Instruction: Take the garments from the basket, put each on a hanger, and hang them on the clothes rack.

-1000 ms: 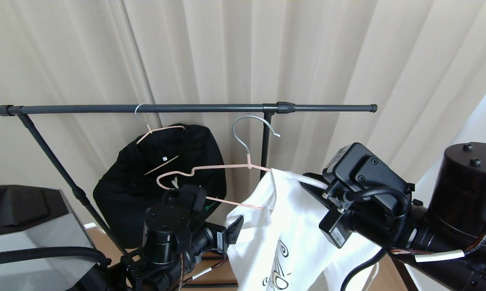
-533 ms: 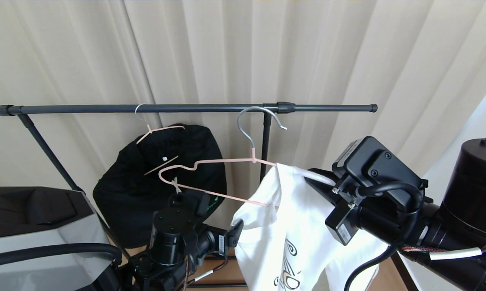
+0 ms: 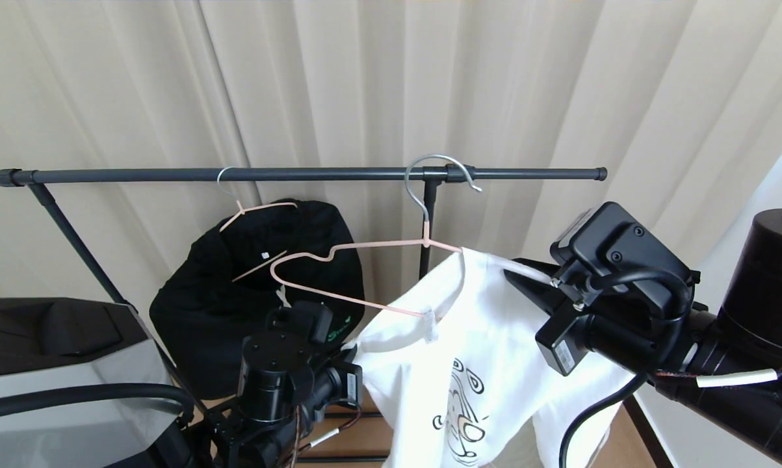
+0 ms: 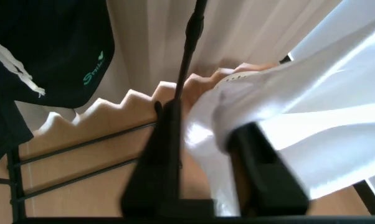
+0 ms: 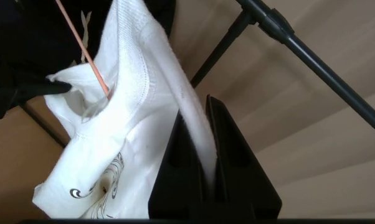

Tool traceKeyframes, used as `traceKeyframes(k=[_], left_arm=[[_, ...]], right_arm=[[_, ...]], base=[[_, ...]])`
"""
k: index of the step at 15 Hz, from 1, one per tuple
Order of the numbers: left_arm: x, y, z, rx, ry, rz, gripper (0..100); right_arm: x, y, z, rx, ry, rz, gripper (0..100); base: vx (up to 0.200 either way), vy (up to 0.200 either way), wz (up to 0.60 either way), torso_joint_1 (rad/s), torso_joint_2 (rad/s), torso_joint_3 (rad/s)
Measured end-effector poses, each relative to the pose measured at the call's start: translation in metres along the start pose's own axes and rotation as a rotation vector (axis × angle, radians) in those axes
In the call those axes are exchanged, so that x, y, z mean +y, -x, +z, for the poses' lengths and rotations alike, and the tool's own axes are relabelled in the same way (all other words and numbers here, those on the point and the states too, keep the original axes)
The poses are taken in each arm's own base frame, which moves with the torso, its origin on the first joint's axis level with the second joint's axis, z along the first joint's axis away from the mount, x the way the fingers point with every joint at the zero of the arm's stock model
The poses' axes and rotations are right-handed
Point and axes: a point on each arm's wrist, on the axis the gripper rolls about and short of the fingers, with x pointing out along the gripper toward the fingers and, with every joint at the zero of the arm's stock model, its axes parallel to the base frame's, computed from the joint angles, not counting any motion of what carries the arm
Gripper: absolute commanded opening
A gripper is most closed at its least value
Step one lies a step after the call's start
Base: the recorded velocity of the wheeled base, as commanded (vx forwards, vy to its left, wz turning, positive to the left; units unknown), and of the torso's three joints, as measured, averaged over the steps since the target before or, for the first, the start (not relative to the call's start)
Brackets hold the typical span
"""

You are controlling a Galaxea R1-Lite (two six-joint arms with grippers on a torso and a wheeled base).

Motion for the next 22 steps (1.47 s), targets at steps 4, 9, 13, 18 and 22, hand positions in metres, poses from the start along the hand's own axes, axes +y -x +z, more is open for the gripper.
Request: traceKeyframes(k=[4,9,13,18,22], left_arm=[[0.011,0.005,0.017,-0.058,0.000,0.029,0],[0.025,0.005,0.034,-0.115,0.027,0.072,0],[0.037,0.003,0.039,-0.131,0.023,0.112,0],[0.051,-0.001,0.044,-0.147,0.024,0.157,0],[0.057,-0.002,0.048,-0.161,0.030,0.178,0]], right_arm=[[-0.007,-0.007,-0.008,0.029,-0.002,-0.011,0],[-0.008,-0.014,-0.015,0.058,-0.001,-0.014,0],[-0.009,-0.016,-0.016,0.065,-0.001,-0.019,0],[-0.012,-0.017,-0.018,0.074,-0.002,-0.030,0],[-0.013,-0.017,-0.021,0.088,-0.001,-0.035,0]], base=[[0.000,0.000,0.00,0.000,0.00,0.000],[0.000,0.000,0.00,0.000,0.00,0.000],[0.000,0.000,0.00,0.000,0.00,0.000],[0.000,0.000,0.00,0.000,0.00,0.000],[0.000,0.000,0.00,0.000,0.00,0.000]])
